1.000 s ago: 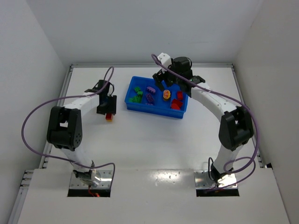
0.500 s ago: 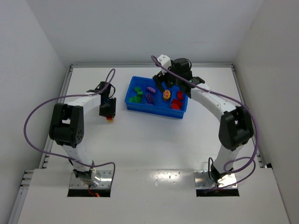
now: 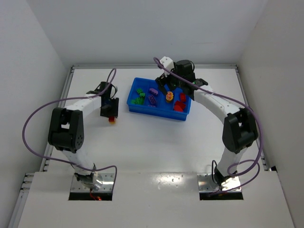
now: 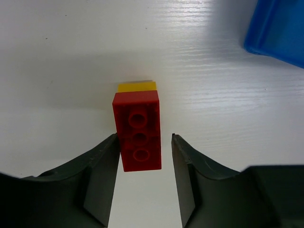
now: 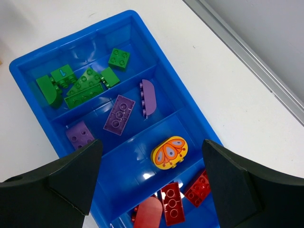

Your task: Sort the legos into containers by color

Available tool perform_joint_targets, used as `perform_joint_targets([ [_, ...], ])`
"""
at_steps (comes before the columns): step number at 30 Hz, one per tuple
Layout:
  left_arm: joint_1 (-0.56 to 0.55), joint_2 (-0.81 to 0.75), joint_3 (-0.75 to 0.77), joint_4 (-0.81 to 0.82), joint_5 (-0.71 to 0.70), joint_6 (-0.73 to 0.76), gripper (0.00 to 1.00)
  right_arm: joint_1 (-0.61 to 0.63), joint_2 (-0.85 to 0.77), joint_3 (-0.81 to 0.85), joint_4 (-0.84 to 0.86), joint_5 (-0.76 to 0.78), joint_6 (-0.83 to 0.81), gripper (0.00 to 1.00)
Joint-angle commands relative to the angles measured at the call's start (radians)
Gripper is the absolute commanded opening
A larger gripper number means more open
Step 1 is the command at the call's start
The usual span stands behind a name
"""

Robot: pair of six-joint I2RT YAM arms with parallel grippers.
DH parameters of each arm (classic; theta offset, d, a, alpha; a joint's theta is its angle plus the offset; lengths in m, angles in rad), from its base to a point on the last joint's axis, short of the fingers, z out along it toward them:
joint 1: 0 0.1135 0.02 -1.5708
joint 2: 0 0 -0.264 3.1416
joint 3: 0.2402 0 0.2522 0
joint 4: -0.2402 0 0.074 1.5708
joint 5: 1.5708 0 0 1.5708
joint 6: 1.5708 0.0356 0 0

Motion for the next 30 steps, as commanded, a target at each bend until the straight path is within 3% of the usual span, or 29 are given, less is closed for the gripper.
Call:
perform_joint_targets([
  [1,-0.003,-0.039,0.025,-0.002,0.001,0.002,0.51,0.003,-0.022,0.009,0.030,-0.011,0.014,0.86],
  [6,-0.003,-0.030,0.025,-0.002,0.001,0.002,0.44,0.003,-0.022,0.009,0.030,-0.011,0.014,0.86],
  [10,-0.003,-0.039,0.025,-0.002,0.039,0.011,0.33,0.003,-0.022,0.000,0.021,-0.021,0.014,0.86],
  [11,-0.003,-0.039,0.025,-0.002,0.039,0.011,0.25,0.003,-0.022,0.000,0.021,-0.032,0.014,0.86],
  [14,0.063,-0.077,0.025,0.011,0.149,0.011,0.21,-0.006,-0.022,0.000,-0.007,-0.096,0.052,0.86],
  [16,0.115,-0.100,0.012,0.042,0.337,0.002,0.21,-0.017,-0.022,0.000,-0.027,-0.193,0.085,0.86],
  [22,0.272,-0.122,-0.031,0.111,0.901,-0.030,0.21,-0.087,-0.023,-0.105,0.083,-0.627,0.440,0.86],
  [26,0.295,-0.097,-0.009,0.123,1.120,-0.030,0.21,-0.098,0.007,-0.163,0.360,-0.833,0.725,0.83],
  [30,0.295,-0.088,0.033,0.123,1.272,-0.030,0.23,-0.098,0.055,-0.151,0.471,-0.856,0.931,0.80],
])
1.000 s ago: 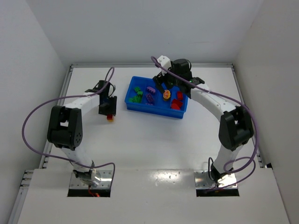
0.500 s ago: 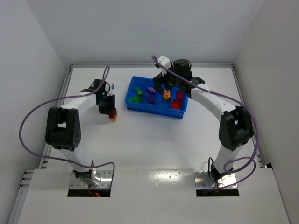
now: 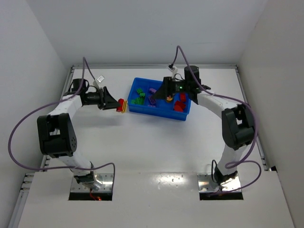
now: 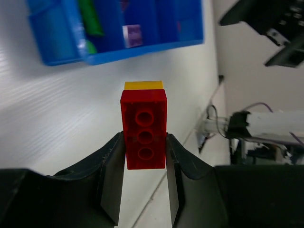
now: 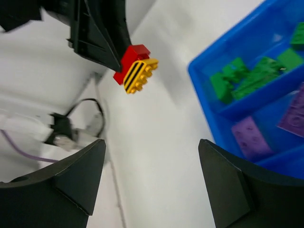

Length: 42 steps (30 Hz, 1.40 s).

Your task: Sort the legos into containers by color

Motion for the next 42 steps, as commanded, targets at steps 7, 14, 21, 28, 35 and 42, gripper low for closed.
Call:
perform_joint_targets([
  [7,-0.001,-0.021,0.072,0.035,0.335,-0.013,0.23,0.034,0.103,0.069,0.238,-0.127,0.338,0.79],
  [14,-0.001,-0.031,0.083,0.035,0.365,-0.032,0.23,0.083,0.143,0.103,0.285,-0.127,0.347,0.80],
  [21,-0.030,-0.031,0.101,0.044,0.365,-0.043,0.23,0.129,0.201,0.174,0.314,-0.127,0.356,0.80],
  [28,-0.039,-0.031,0.101,0.053,0.384,-0.052,0.23,0.170,0.233,0.184,0.335,-0.127,0.376,0.80],
  [35,-0.058,-0.040,0.101,0.053,0.384,-0.052,0.23,0.199,0.266,0.230,0.353,-0.136,0.376,0.80],
  [42,-0.067,-0.040,0.083,0.071,0.384,-0.061,0.23,0.232,0.284,0.272,0.371,-0.145,0.376,0.80],
])
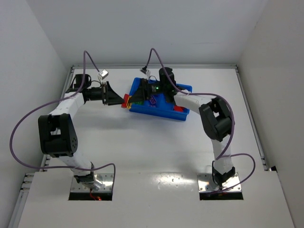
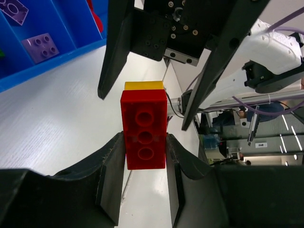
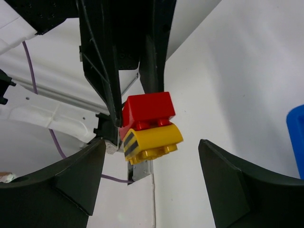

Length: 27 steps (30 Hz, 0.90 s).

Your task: Sort the legos into containers by color

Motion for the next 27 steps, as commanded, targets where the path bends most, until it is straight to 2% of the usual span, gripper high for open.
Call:
perform_joint_targets([
  [1,-0.009,-0.041,0.018,0.040,0.043,-0.005,0.23,0.027,0.008,0.050,0.070,-0.025,0.000,0.79],
  [2,-0.009,-0.041,0.018,0.040,0.043,-0.005,0.23,0.027,0.008,0.050,0.079,-0.025,0.000,0.77],
  [5,-0.009,-0.041,0.018,0.050,0.043,-0.005,0.23,0.036,0.008,0.050,0.079,-0.034,0.000,0.63],
  [9,-0.009,-0.041,0.018,0.050,0.043,-0.014,0.23,0.045,0.008,0.038,0.088,-0.043,0.000,0.39],
  [10,-0.009,-0.041,0.018,0.050,0.031,-0.014,0.23,0.045,0.008,0.037,0.088,-0.043,0.000,0.27],
  [13,0.018,-0.060,0.009,0.050,0.002,-0.014,0.23,0.033,-0.018,-0.007,0.088,-0.043,0.000,0.12],
  [16,0.056,-0.070,0.000,0.050,-0.025,-0.014,0.20,0.009,-0.055,-0.047,0.076,-0.034,-0.021,0.05],
  [20,0.127,-0.079,-0.010,0.050,-0.055,-0.014,0.12,-0.039,-0.116,-0.116,0.029,-0.034,-0.066,0.01],
  [25,0.193,-0.056,0.002,0.050,-0.067,-0.014,0.12,-0.113,-0.204,-0.191,-0.092,-0.025,-0.155,0.00],
  [27,0.193,-0.047,0.016,0.059,-0.104,-0.014,0.12,-0.159,-0.254,-0.200,-0.207,0.026,-0.297,0.00],
])
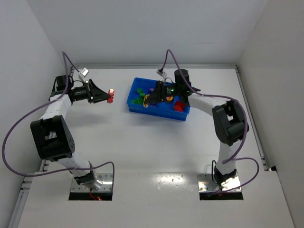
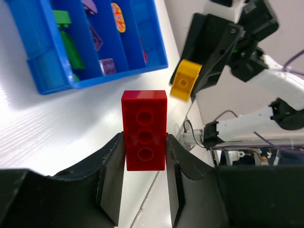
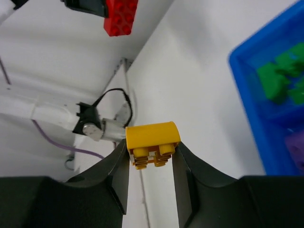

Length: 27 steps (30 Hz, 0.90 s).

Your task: Sort the legos into containers by color

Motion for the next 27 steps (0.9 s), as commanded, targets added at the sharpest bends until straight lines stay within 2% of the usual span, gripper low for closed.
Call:
perform_joint_targets([
  [1,-0.002,-0.013,0.036,0.030,-0.043,0.000,0.12,-0.063,-0.127,-0.005,-0.160,0.057,-0.227,0.00],
  [2,-0.016,-0.013,0.036,0.030,-0.063,0.009,0.12,-0.100,-0.144,-0.005,-0.278,0.138,-0.343,0.00],
  [4,-0.043,-0.028,0.047,0.018,-0.172,0.024,0.12,-0.132,-0.191,-0.005,-0.384,0.267,-0.444,0.00],
  [5,-0.071,-0.028,0.060,0.008,-0.213,0.041,0.12,-0.156,-0.205,-0.014,-0.444,0.401,-0.477,0.00],
  [6,-0.086,-0.045,0.071,-0.008,-0.299,0.055,0.12,-0.166,-0.214,-0.015,-0.467,0.459,-0.520,0.00],
  [9,-0.151,-0.071,0.103,-0.018,-0.413,0.081,0.12,-0.184,-0.236,-0.041,-0.507,0.643,-0.579,0.00],
  [10,-0.171,-0.082,0.114,-0.040,-0.500,0.098,0.12,-0.184,-0.251,-0.056,-0.507,0.728,-0.591,0.00],
  [13,-0.238,-0.091,0.157,-0.050,-0.606,0.118,0.12,-0.184,-0.260,-0.082,-0.498,0.834,-0.625,0.00],
  [19,-0.326,-0.091,0.171,-0.061,-0.665,0.129,0.12,-0.184,-0.251,-0.082,-0.489,0.884,-0.657,0.00],
  [27,-0.347,-0.110,0.162,-0.061,-0.692,0.138,0.12,-0.161,-0.211,-0.029,-0.455,0.752,-0.616,0.00],
])
